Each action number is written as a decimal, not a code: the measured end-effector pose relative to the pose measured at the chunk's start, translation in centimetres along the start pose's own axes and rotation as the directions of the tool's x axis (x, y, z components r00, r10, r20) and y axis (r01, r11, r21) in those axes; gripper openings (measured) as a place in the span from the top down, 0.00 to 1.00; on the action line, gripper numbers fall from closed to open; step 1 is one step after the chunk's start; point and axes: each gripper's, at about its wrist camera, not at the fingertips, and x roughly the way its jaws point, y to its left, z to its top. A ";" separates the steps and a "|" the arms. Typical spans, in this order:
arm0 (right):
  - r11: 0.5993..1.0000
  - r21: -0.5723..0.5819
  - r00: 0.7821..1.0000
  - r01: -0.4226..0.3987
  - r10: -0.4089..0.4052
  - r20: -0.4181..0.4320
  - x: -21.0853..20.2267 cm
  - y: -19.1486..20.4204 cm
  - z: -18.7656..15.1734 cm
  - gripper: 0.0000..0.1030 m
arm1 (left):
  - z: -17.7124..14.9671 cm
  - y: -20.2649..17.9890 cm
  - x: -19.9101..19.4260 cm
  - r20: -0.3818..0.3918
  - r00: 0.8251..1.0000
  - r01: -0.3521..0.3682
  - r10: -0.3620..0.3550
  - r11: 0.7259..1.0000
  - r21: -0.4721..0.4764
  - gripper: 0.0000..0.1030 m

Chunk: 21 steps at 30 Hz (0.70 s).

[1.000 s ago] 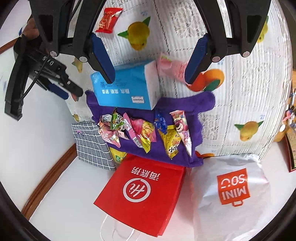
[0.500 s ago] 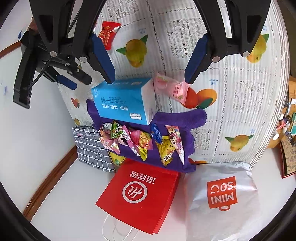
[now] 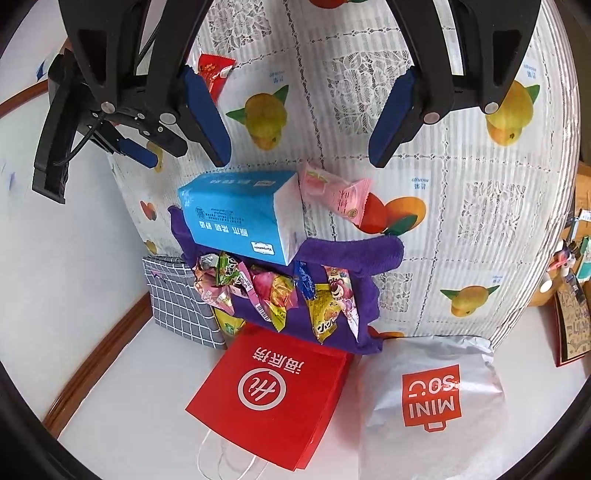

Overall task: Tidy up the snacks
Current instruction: 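Grasp the red wrapped packet with the right gripper while the left grasps the pink peach packet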

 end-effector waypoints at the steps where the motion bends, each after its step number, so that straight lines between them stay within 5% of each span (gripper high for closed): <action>1: 1.000 -0.002 1.000 0.001 -0.001 -0.001 -0.1 0.0 -0.1 0.27 | 0.0 0.0 -0.1 0.000 1.000 0.000 0.000 1.000 -0.002 0.27; 11: 0.999 0.022 0.999 -0.040 0.040 -0.030 -0.4 -0.6 -1.3 0.27 | -0.5 -0.8 -0.9 0.014 1.000 -0.007 0.006 1.000 0.012 0.27; 21: 0.992 0.055 0.976 -0.109 0.118 -0.185 0.3 -0.2 -4.7 0.37 | -0.9 -1.6 -0.9 0.004 1.000 0.000 0.000 1.000 0.016 0.27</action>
